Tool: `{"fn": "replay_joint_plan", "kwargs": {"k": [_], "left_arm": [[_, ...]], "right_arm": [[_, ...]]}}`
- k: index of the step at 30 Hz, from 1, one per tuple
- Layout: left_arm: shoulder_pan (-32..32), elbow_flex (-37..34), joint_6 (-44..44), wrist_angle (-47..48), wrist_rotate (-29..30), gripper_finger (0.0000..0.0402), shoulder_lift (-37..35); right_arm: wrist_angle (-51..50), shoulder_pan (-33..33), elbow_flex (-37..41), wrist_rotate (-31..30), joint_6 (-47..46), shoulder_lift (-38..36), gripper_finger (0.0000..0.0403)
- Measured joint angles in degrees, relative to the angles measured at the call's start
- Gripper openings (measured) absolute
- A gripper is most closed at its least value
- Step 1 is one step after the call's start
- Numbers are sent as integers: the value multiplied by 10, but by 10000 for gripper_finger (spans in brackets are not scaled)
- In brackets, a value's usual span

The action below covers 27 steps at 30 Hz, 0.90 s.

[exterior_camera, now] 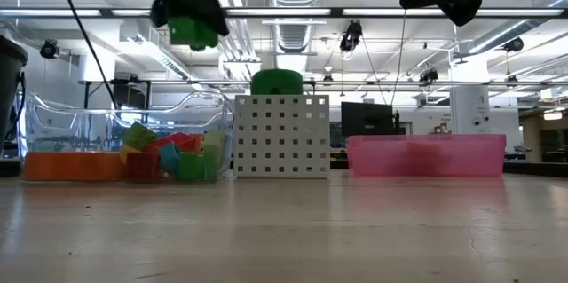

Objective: Pick & Place Toys
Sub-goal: Put the green game piece into the transparent bin

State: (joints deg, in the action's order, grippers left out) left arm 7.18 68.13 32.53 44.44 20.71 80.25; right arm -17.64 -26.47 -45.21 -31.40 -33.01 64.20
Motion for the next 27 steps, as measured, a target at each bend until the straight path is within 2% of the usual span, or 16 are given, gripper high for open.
{"fn": "replay_joint_plan", "kwargs": {"k": [2, 6, 14, 27], "left_arm": [[-2, -23, 57, 3, 28, 168, -18], [-11, -73, 140, 0, 33, 168, -30], [-37, -147, 158, -51, 33, 168, -28], [-42, -171, 191, -69, 22, 168, -28]], "right_arm": [[0, 0, 0, 0, 0, 0, 8], [0, 0, 0, 0, 0, 0, 8], [0, 0, 0, 0, 0, 0, 8], [0, 0, 0, 0, 0, 0, 8]]}}
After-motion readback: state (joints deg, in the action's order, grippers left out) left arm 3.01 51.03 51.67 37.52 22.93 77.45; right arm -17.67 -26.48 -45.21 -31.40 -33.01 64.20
